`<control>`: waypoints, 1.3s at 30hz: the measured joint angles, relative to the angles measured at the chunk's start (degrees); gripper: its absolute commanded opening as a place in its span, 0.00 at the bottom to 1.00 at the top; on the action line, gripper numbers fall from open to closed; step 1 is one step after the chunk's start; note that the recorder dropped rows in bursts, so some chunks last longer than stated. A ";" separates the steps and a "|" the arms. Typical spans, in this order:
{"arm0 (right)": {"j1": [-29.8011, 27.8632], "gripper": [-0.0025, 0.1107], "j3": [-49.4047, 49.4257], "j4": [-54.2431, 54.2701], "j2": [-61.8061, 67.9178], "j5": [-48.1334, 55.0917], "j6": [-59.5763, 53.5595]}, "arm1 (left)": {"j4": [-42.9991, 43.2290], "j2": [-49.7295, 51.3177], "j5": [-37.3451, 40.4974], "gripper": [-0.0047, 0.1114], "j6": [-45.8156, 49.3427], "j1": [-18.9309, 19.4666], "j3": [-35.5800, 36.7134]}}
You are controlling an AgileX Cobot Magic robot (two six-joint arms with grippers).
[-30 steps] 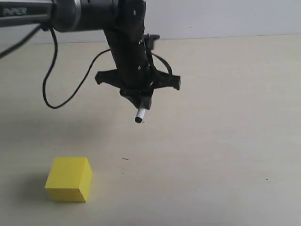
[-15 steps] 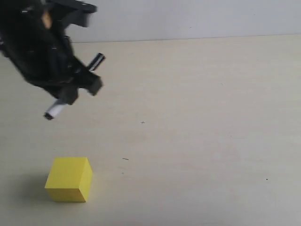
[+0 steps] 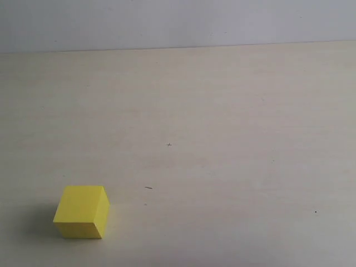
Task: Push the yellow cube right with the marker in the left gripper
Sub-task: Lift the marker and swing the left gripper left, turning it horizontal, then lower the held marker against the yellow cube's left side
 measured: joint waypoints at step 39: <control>0.00 0.02 0.00 0.00 0.00 0.00 0.00 | -0.90 19.17 -15.31 0.04 59.48 0.63 21.81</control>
